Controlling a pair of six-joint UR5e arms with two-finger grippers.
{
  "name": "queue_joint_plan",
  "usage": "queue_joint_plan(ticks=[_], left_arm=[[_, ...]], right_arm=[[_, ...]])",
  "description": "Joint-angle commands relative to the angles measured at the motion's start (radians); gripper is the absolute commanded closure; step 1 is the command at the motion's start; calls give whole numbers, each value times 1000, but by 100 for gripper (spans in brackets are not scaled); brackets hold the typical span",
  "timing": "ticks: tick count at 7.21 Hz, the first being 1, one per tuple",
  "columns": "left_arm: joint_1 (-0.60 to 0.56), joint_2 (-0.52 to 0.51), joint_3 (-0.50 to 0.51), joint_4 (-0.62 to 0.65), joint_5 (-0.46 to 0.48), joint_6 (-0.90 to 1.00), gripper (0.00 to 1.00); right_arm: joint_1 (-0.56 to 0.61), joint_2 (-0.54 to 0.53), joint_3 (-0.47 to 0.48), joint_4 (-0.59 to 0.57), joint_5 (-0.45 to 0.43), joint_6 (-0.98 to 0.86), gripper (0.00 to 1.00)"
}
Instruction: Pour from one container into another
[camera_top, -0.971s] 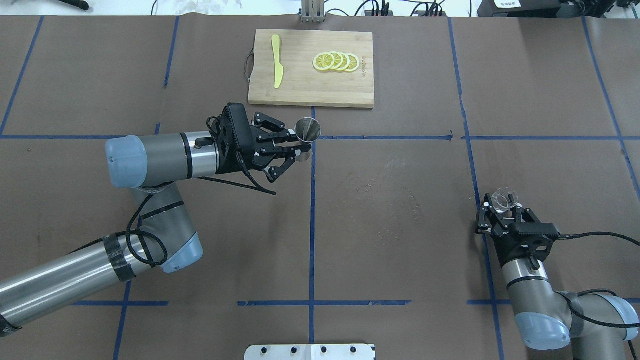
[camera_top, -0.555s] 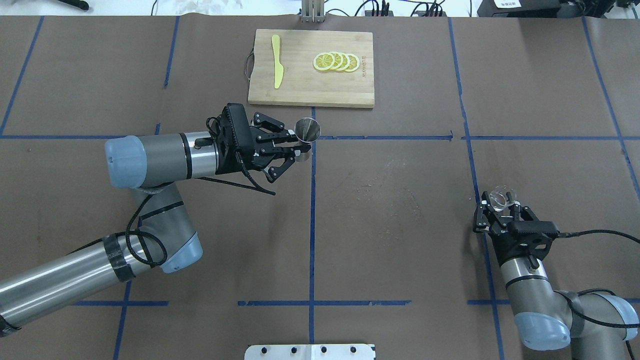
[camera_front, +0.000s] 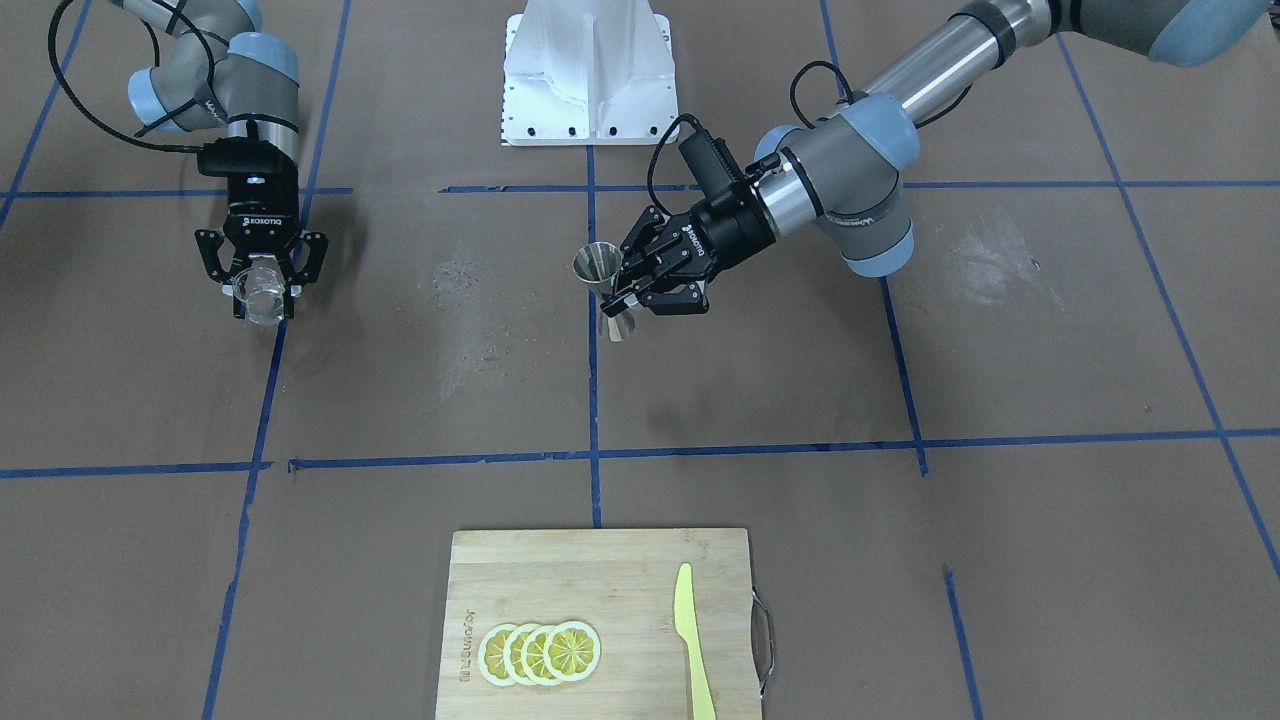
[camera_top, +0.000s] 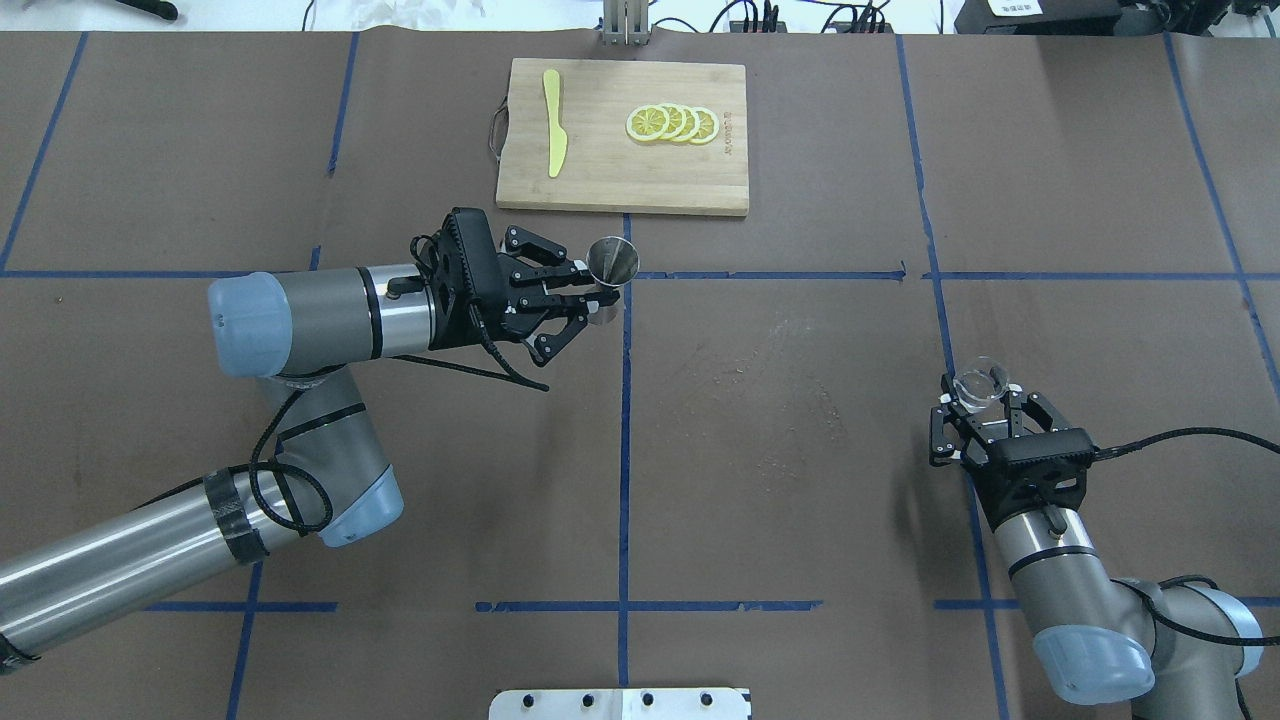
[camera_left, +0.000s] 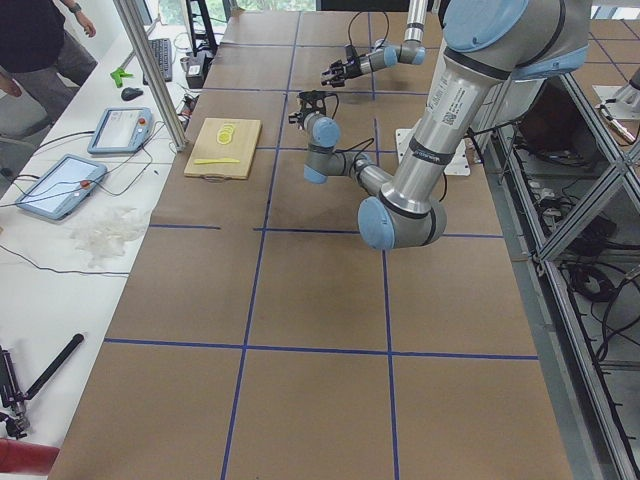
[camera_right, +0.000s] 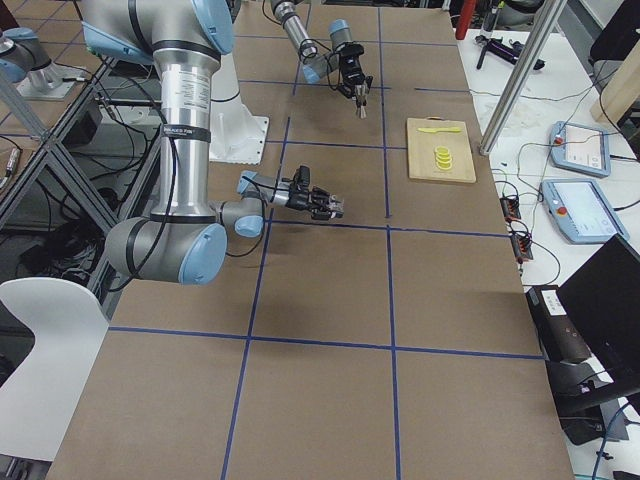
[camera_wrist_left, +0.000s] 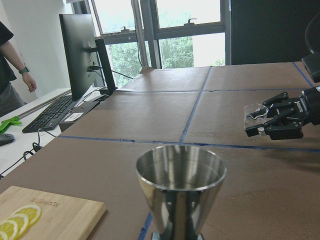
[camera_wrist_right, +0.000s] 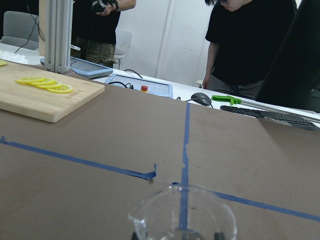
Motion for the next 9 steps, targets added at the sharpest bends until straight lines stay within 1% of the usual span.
queue_joint_plan(ticks=[1,2,3,4,5,6,7,8,9], left_arm=[[0,0,0,0,0,0,100],[2,6,-3,0,0,0,100],[2,13,-6,0,0,0,100],[2,16,-6,0,0,0,100],[2,17,-6,0,0,0,100],[2,25,-5,0,0,0,100],[3,25,-5,0,2,0,100],[3,25,-5,2,3,0,100],[20,36,-5,2,17,0,100]], right_arm=[[43,93,5,45,68,-173,100],[60,156,3,40,83,-209,100],[74,187,3,37,88,-226,100],[109,231,5,19,144,-314,100],[139,268,8,14,186,-363,100],[162,328,17,-45,235,-365,100],[179,368,108,-222,284,-365,100],[176,397,191,-371,292,-365,100],[174,447,203,-444,284,-365,100]])
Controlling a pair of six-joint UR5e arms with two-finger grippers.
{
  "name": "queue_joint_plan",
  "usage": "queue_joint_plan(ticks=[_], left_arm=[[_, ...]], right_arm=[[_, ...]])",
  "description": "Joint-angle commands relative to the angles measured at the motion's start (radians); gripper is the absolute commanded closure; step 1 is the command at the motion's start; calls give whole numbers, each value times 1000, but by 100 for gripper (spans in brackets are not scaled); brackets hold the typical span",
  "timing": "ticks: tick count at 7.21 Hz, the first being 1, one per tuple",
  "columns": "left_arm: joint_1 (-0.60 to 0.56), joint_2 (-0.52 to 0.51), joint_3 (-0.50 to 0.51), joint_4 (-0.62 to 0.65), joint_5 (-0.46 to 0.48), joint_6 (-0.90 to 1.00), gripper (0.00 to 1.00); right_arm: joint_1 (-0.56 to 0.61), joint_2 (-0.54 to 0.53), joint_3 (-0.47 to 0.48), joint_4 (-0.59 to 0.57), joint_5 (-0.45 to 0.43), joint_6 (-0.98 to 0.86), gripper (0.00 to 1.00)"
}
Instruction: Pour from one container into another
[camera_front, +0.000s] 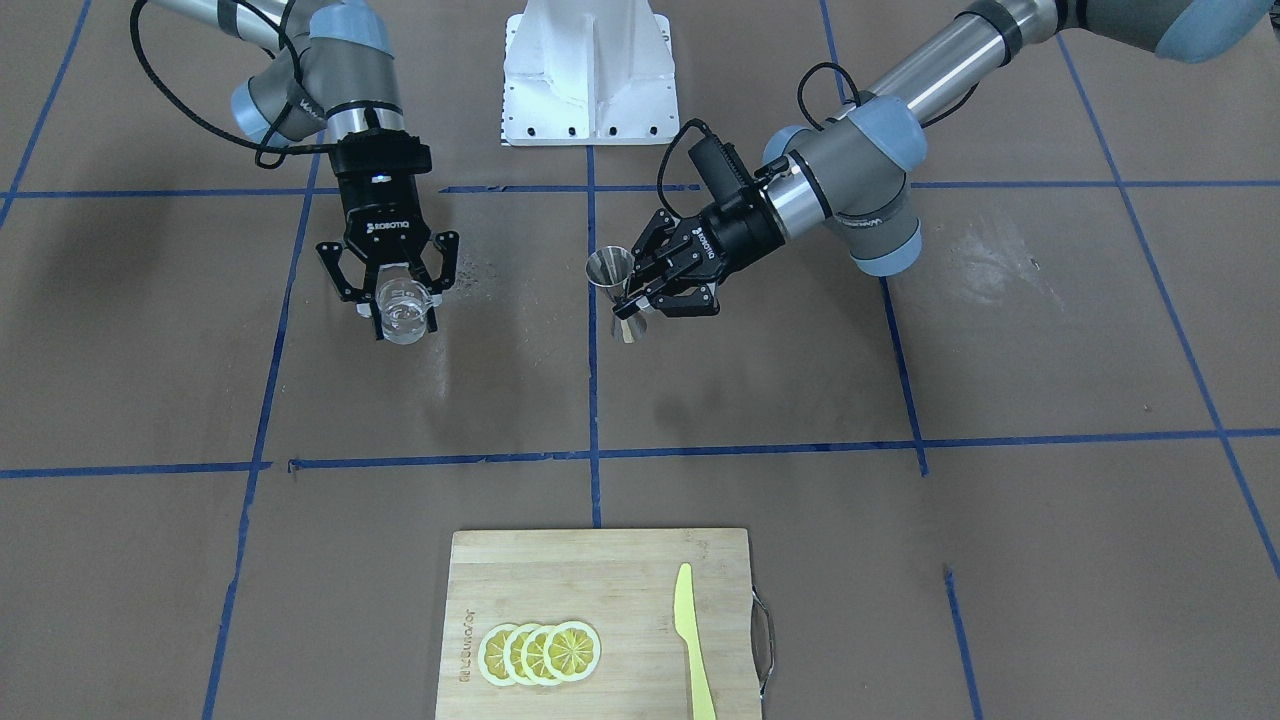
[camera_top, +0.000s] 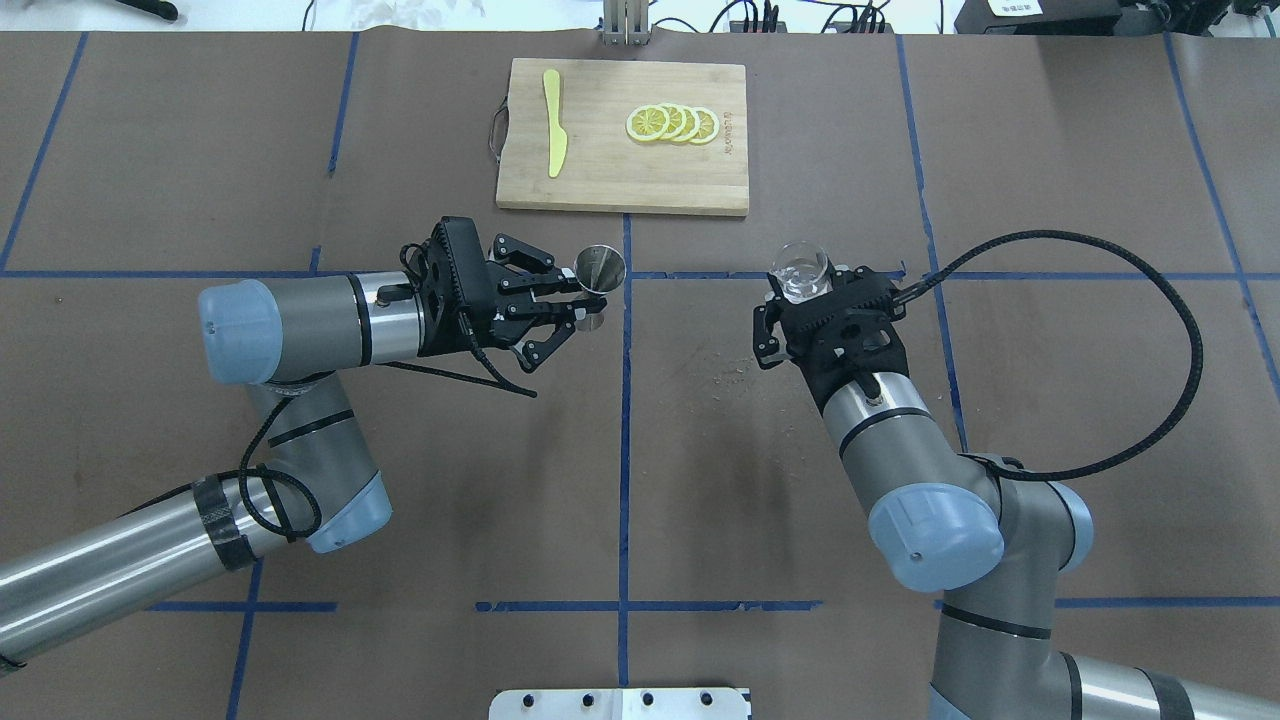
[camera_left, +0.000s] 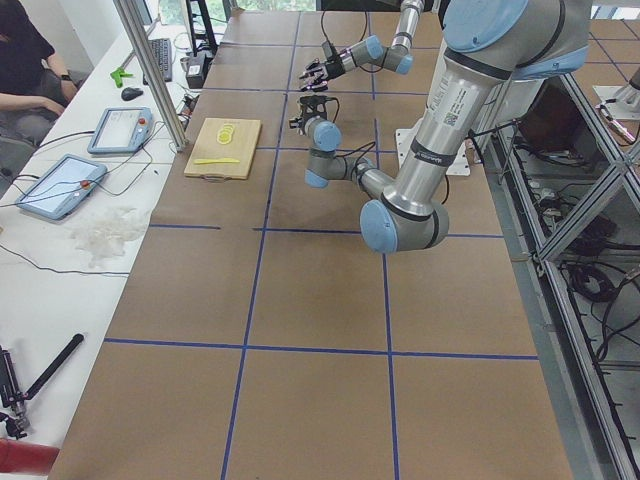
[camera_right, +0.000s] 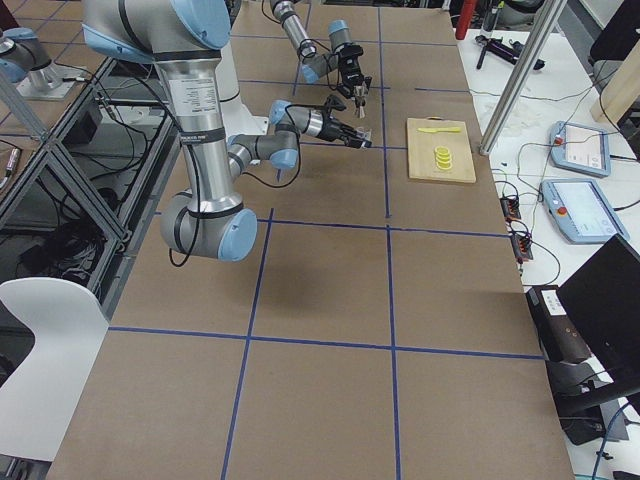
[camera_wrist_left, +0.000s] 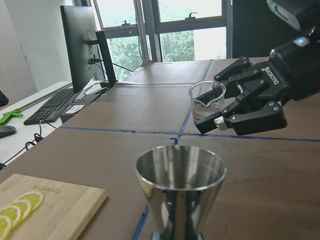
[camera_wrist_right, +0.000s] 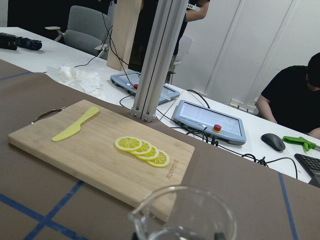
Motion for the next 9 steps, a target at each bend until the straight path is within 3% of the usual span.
queue_joint_plan(ticks=[1,4,9], left_arm=[[25,10,0,5,41,0,100],[39,5,0,13,43,0,100],[40,-2,0,17,49,-5,100]], right_arm=[[1,93,47,-160,5,-1,100],[-5,123,69,-320,3,-3,100],[-10,129,72,-330,-27,-91,100]])
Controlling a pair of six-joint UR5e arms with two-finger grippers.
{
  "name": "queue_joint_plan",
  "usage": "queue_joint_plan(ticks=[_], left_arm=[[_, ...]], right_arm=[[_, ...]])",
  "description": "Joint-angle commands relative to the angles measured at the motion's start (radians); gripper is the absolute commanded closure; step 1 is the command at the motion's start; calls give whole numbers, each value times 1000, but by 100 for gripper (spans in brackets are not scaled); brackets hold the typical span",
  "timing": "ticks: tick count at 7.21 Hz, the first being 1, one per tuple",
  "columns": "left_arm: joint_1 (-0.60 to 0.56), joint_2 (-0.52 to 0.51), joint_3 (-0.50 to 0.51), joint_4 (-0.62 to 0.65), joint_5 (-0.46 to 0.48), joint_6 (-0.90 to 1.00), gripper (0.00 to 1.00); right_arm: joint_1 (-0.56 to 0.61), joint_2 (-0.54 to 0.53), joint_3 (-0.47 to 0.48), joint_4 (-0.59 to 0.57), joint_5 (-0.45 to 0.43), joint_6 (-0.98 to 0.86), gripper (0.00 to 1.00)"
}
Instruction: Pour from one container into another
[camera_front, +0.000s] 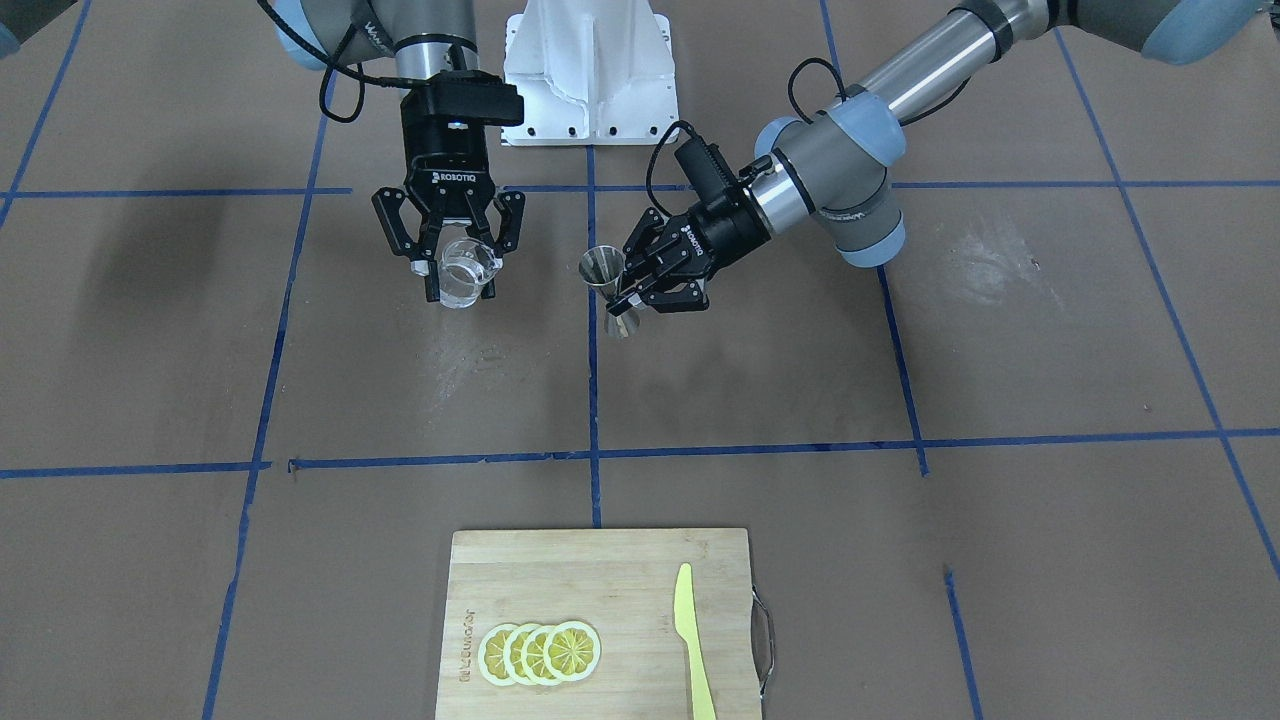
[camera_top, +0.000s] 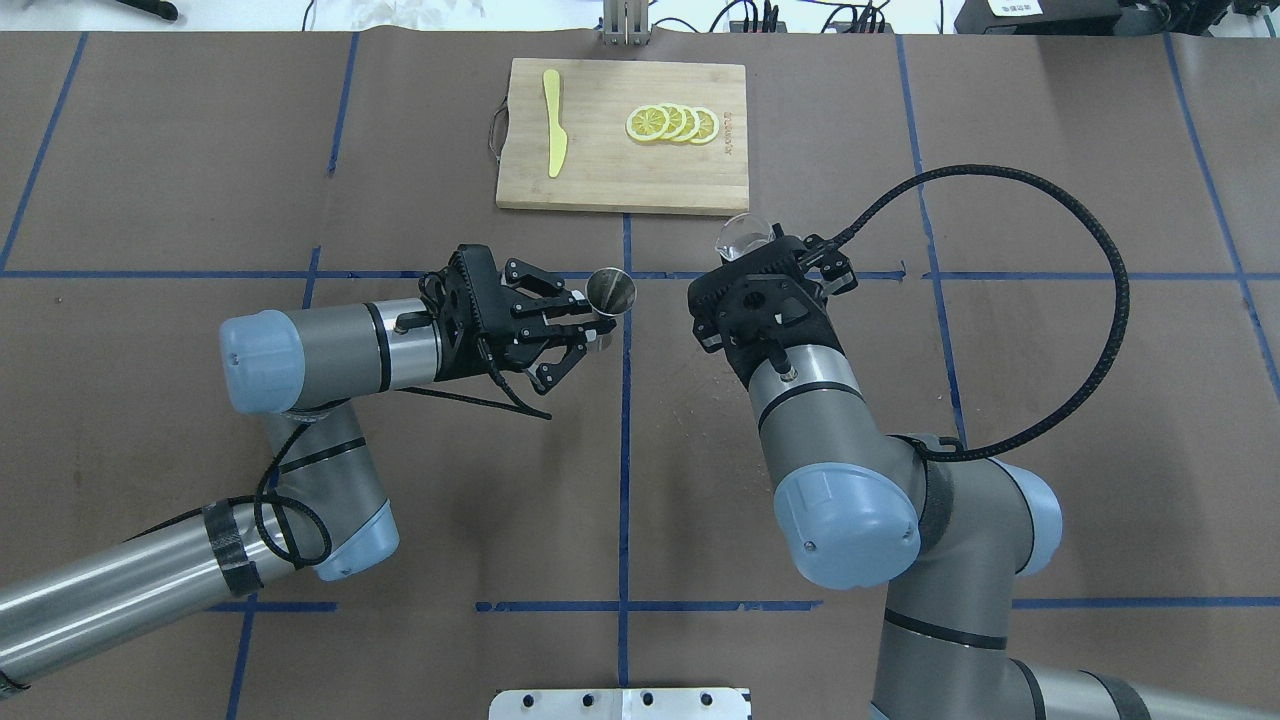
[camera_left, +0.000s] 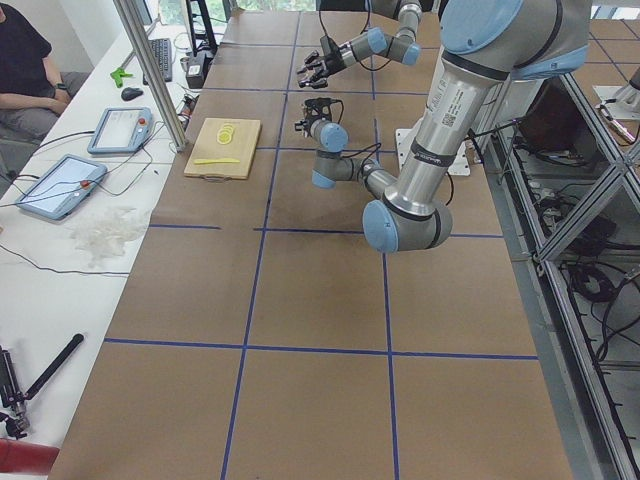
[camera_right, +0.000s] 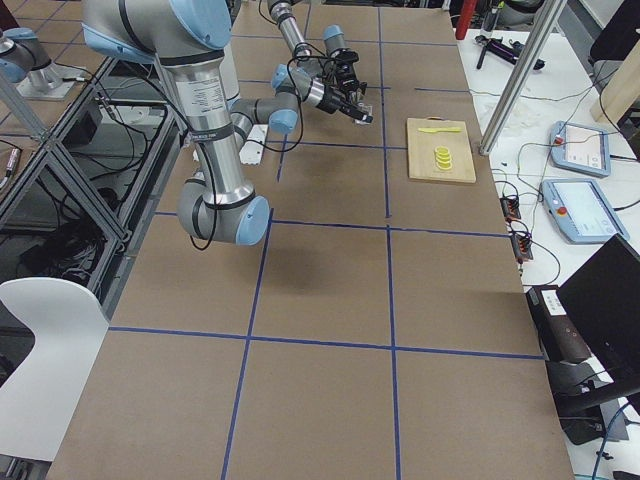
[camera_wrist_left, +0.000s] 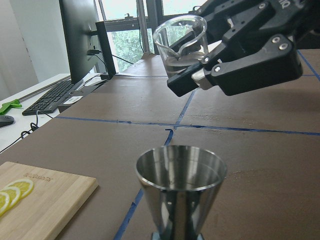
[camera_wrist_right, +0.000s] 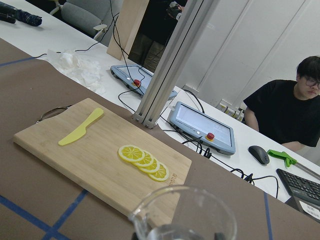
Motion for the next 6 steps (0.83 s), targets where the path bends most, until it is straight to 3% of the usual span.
queue_joint_plan(ticks=[1,3,5,6], left_arm=[[2,-2,0,2,2,-2,100],[5,-5,2,3,26,-2,100],[6,-10,2,15,26,-4,100],[6,-17,3,29,28,-4,100]], right_arm=[[-7,1,-1,0,-16,-54,100],[-39,4,-1,-11,-36,-55,100],[-58,80,-1,-156,-62,-58,100],[-68,82,-1,-161,-66,-58,100]])
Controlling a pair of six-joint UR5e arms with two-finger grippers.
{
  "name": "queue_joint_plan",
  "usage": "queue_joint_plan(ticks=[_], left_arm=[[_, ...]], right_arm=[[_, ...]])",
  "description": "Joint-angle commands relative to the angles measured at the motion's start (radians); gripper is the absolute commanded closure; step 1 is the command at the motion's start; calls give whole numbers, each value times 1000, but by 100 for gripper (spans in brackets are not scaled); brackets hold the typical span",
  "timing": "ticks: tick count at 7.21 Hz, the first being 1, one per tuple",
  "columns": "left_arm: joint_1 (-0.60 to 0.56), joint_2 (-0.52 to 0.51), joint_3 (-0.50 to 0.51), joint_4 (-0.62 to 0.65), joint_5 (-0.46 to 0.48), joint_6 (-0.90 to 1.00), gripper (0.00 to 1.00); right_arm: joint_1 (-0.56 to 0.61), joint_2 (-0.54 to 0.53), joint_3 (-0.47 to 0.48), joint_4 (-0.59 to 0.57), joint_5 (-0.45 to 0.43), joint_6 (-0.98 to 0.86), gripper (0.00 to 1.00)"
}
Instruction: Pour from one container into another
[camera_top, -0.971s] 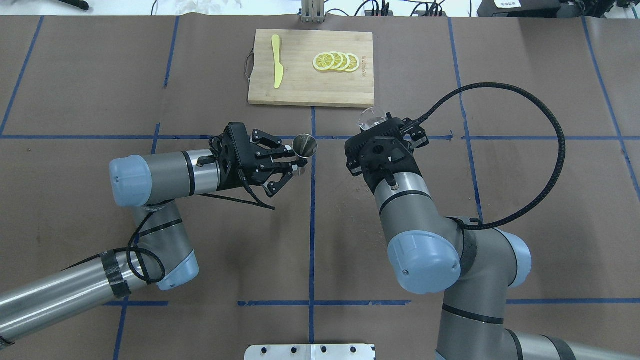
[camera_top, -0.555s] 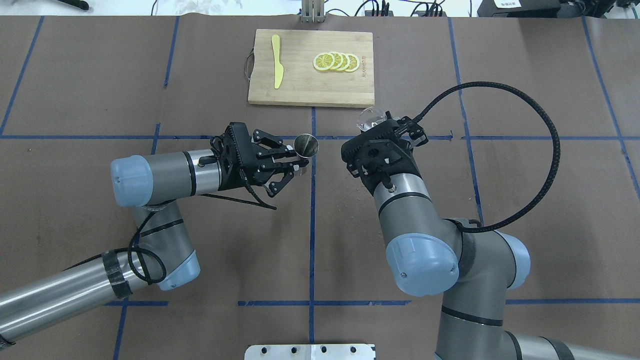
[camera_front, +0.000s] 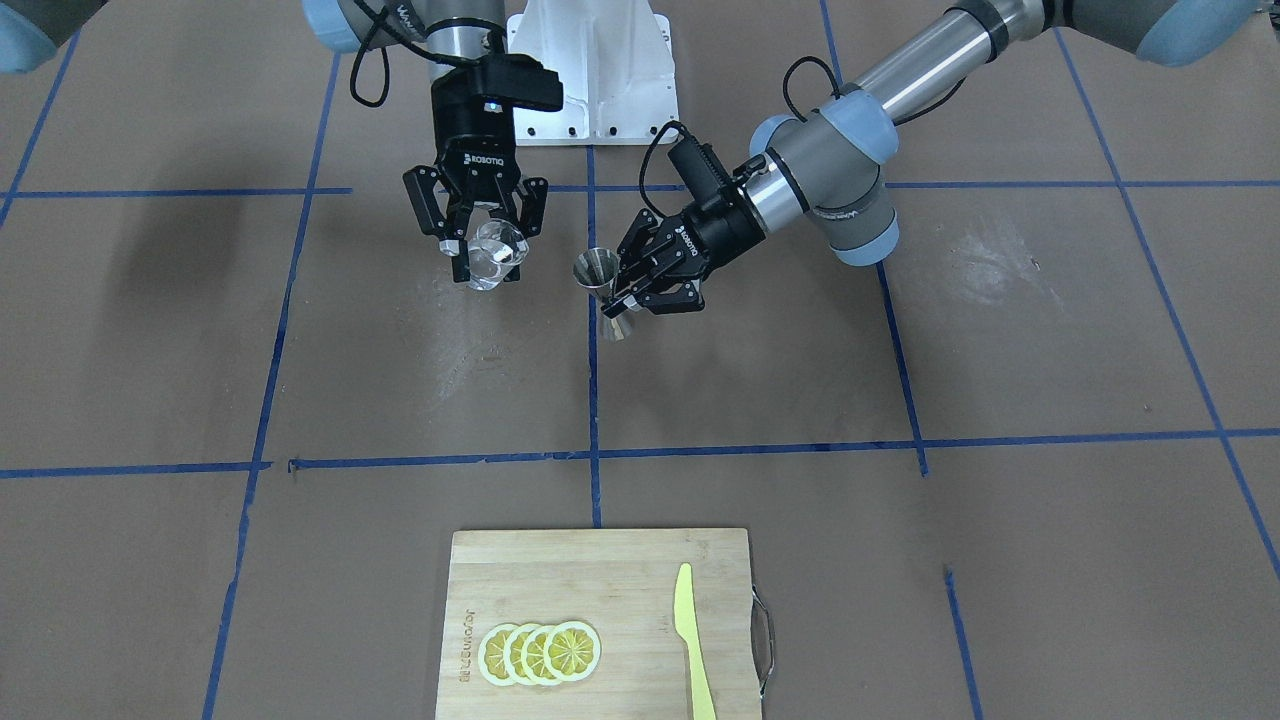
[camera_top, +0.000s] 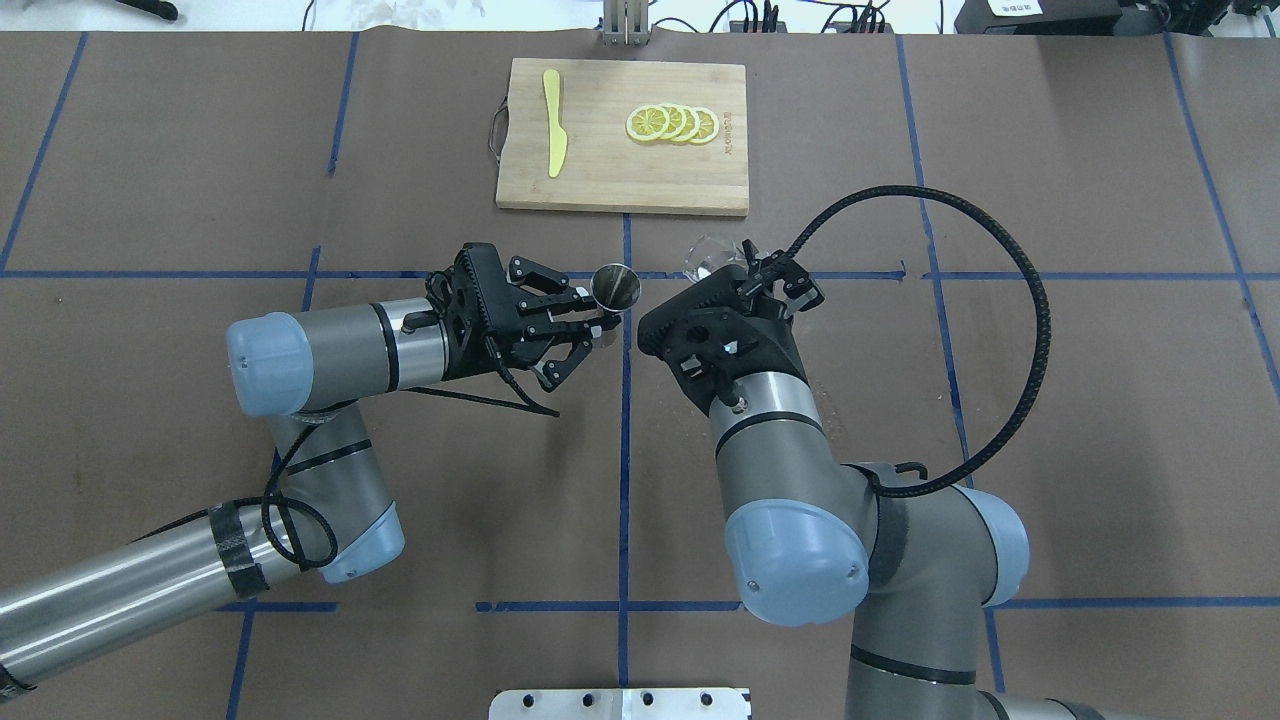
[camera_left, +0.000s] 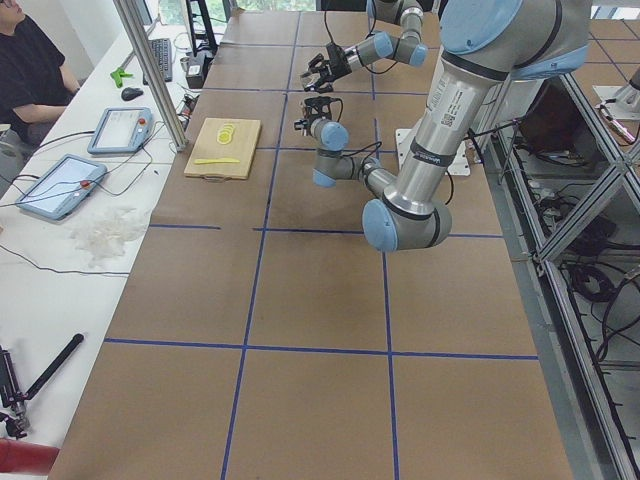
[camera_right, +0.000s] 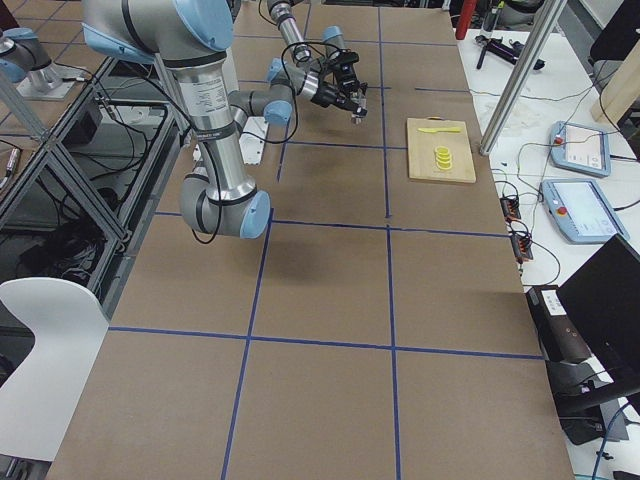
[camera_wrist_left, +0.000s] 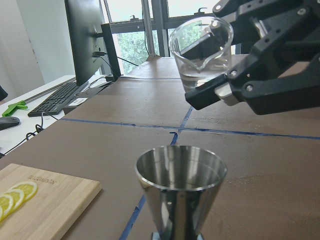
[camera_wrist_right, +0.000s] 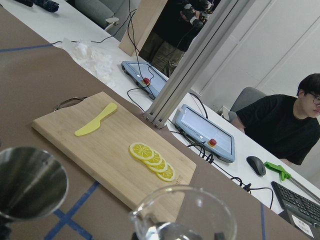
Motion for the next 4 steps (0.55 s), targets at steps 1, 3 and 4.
queue_joint_plan(ticks=[1,3,4], left_arm=[[0,-10,1,19,3,-1,100],[6,-10,1,19,3,-1,100],[23,-12,1,19,32,-1,100]], right_arm=[[-14,25,-5,-39,-10,-2,100],[-14,33,-8,-59,-10,-4,100],[-14,33,-9,-60,-10,-4,100]])
